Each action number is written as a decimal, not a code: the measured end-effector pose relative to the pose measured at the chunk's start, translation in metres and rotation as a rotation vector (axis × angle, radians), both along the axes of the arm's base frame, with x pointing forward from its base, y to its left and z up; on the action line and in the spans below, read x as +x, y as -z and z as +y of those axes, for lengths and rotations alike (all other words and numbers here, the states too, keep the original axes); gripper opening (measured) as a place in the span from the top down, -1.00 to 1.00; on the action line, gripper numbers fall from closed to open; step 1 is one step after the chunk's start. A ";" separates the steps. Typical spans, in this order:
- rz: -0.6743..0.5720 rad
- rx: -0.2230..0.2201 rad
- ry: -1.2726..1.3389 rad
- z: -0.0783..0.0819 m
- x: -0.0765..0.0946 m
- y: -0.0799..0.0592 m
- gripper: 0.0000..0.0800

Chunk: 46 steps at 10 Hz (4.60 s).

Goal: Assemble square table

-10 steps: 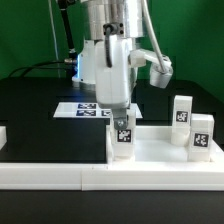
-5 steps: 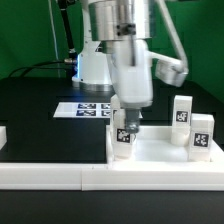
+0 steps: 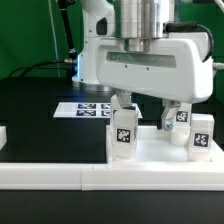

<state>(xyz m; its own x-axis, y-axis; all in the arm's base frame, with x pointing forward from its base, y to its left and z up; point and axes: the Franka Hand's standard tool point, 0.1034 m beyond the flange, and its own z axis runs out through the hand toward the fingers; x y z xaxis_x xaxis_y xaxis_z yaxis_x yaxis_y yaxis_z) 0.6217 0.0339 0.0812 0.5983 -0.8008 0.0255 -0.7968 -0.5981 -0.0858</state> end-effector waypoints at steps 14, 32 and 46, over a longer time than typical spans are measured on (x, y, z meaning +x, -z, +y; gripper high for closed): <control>-0.017 -0.029 -0.128 -0.033 -0.008 0.012 0.27; -0.130 0.143 0.259 -0.016 0.007 0.005 -0.62; -0.073 0.112 0.164 -0.041 0.003 0.017 0.24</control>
Offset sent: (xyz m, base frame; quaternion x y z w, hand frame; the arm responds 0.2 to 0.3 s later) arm -0.0062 -0.0155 -0.0171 0.0543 -0.0092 -0.1123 0.9921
